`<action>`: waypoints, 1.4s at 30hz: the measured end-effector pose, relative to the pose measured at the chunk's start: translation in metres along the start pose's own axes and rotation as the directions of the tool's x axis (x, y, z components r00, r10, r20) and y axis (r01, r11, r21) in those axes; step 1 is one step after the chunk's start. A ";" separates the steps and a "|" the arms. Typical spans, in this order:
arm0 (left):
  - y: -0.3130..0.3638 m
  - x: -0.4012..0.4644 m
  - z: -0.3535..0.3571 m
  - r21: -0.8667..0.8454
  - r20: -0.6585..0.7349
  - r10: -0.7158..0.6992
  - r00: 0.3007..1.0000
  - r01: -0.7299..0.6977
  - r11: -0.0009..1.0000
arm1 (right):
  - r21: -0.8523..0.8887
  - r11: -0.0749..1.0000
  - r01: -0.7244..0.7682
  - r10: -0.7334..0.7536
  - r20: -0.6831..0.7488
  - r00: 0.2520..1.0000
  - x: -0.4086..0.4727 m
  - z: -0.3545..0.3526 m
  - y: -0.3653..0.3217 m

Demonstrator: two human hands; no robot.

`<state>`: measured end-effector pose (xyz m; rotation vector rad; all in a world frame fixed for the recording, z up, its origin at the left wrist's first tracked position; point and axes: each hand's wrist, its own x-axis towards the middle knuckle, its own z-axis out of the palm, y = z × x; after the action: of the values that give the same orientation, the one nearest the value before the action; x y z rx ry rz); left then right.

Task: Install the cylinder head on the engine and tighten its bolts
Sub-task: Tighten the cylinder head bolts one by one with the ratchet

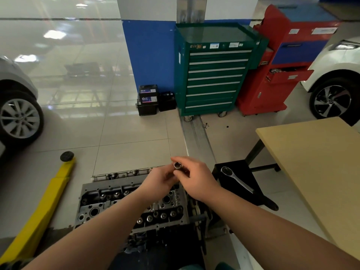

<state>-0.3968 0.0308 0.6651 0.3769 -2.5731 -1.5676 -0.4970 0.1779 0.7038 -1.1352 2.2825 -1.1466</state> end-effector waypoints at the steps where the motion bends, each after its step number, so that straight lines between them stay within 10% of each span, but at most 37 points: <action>1: 0.001 0.000 0.001 0.008 -0.010 0.001 1.000 -0.001 1.000 | -0.038 0.999 -0.011 0.010 -0.012 1.000 0.001 0.001 -0.002; 8: -0.001 -0.002 0.022 0.063 -0.338 -0.077 0.938 0.105 0.992 | -0.228 0.963 -0.142 0.105 -0.169 0.980 0.005 0.014 -0.009; 14: -0.005 -0.002 0.012 0.061 -0.203 -0.009 0.979 0.022 0.998 | -0.101 0.992 0.082 -0.076 0.059 0.995 0.004 -0.004 -0.002; 18: -0.001 -0.001 0.009 -0.169 -0.135 -0.169 0.976 0.146 0.975 | -0.137 0.989 0.058 -0.058 0.005 0.998 0.005 -0.001 -0.003; 27: -0.001 0.001 0.013 0.106 -0.240 -0.007 0.971 0.033 0.994 | -0.116 0.993 -0.031 0.024 -0.060 0.998 0.005 0.001 -0.006; 42: 0.000 0.000 0.011 0.017 -0.236 -0.095 0.967 0.102 0.995 | -0.091 0.996 0.017 -0.018 -0.005 1.000 0.002 -0.002 -0.010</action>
<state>-0.3987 0.0401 0.6603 0.6601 -2.4308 -1.4195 -0.4944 0.1735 0.7129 -1.1886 2.3555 -1.0630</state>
